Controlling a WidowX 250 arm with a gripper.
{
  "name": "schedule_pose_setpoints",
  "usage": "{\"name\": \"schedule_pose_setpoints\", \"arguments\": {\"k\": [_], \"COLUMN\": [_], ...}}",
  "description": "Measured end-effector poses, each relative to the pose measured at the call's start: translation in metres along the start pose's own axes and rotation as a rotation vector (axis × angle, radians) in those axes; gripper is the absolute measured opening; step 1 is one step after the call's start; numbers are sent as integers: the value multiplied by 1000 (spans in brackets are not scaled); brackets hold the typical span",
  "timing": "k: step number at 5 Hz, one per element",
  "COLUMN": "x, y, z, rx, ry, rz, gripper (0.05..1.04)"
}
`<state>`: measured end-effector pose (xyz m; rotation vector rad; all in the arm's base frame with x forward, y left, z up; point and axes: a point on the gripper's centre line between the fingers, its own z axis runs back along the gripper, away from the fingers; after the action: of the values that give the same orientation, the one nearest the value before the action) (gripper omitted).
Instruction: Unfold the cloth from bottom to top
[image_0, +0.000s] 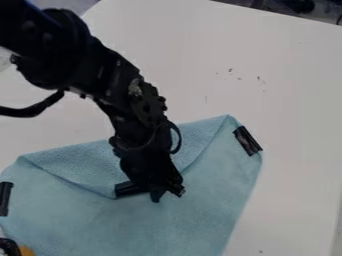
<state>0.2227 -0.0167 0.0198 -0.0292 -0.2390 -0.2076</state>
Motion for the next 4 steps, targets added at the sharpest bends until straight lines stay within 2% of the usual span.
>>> {"name": "schedule_pose_setpoints", "arguments": {"k": [1, 2, 3, 4], "x": [-2, 0, 4, 5], "y": [0, 3, 4, 4], "z": [-3, -1, 1, -1], "rx": [-7, 6, 15, 11], "ry": [20, 33, 38, 28], "rz": [-13, -21, -27, -36], "gripper": [238, 457, 767, 918]}}
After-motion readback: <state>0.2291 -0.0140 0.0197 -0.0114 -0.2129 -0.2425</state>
